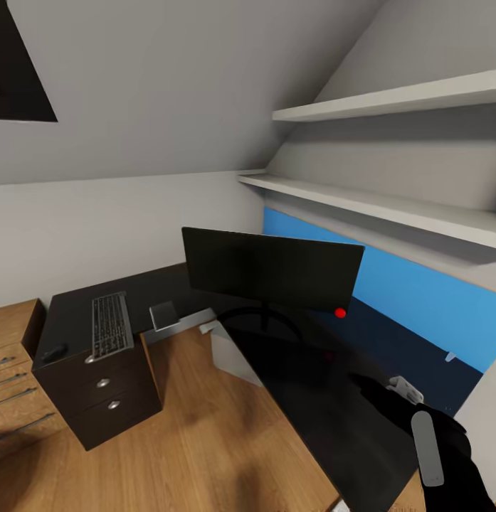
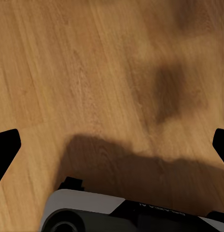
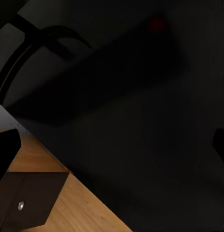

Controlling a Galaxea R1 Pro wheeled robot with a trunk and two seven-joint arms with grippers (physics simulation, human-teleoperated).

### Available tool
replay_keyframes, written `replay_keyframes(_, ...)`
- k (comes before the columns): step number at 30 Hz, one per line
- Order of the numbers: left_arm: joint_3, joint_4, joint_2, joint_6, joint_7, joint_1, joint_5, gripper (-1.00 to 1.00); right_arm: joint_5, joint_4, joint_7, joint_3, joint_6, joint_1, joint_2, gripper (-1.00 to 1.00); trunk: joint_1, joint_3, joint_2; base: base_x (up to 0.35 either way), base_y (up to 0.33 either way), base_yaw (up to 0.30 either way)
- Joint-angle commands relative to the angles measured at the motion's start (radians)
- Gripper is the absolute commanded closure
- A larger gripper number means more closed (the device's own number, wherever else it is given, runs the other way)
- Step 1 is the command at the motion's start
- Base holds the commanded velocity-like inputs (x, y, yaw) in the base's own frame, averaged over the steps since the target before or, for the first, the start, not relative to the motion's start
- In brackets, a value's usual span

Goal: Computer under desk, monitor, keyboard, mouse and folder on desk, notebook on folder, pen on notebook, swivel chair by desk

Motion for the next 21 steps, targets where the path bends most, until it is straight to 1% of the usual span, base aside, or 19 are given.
replay_keyframes(1, -0.009, -0.001, 0.001, -0.004, 0.008, -0.001, 0.006, -1.0, 0.001, -0.001, 0.007, -0.006, 0.006, -0.002, 0.001, -1.0, 0.001, -0.003, -0.002, 0.0, 0.0, -0.28)
replay_keyframes(6, -0.009, -0.001, 0.002, -0.004, 0.008, -0.001, 0.007, -1.0, -0.002, -0.001, 0.007, -0.017, 0.006, -0.002, 0.001, -1.0, 0.001, -0.006, -0.002, 0.0, 0.0, -0.254)
replay_keyframes(9, -0.009, -0.001, 0.002, -0.004, 0.008, -0.001, 0.007, -1.0, -0.002, -0.001, 0.007, -0.022, 0.006, -0.002, 0.002, -1.0, 0.001, -0.009, -0.002, 0.0, 0.0, -0.174)
replay_keyframes(13, -0.009, -0.001, 0.001, -0.003, 0.008, -0.001, 0.007, -1.0, -0.004, -0.001, 0.007, -0.031, 0.006, -0.002, 0.001, -1.0, 0.001, -0.014, -0.002, 0.0, 0.0, -0.101)
replay_keyframes(14, -0.009, -0.001, 0.001, -0.003, 0.008, -0.001, 0.006, -1.0, -0.004, -0.001, 0.008, -0.038, 0.006, -0.002, 0.001, -1.0, 0.001, -0.015, -0.002, 0.0, 0.0, -0.062)
replay_keyframes(16, -0.009, -0.001, 0.0, -0.002, 0.008, -0.001, 0.006, -1.0, -0.004, -0.001, 0.009, -0.05, 0.005, -0.002, 0.001, -1.0, 0.001, -0.017, -0.002, 0.0, 0.0, -0.024)
replay_keyframes(18, -0.009, -0.001, 0.001, -0.003, 0.008, -0.001, 0.006, -1.0, -0.004, -0.001, 0.009, -0.053, 0.005, -0.002, 0.0, -1.0, 0.001, -0.017, -0.002, 0.014, 0.0, -0.011)
replay_keyframes(19, -0.009, -0.001, 0.002, -0.003, 0.008, -0.001, 0.007, -1.0, -0.003, 0.04, 0.006, -0.082, 0.006, -0.002, -0.017, -1.0, 0.001, -0.017, -0.002, 0.204, 0.0, -0.001)
replay_keyframes(21, -0.009, -0.001, 0.002, -0.003, 0.008, -0.001, 0.007, -1.0, -0.004, 0.066, 0.006, -0.088, 0.006, -0.003, -0.032, -1.0, 0.001, -0.017, -0.002, 0.147, 0.0, -0.001)
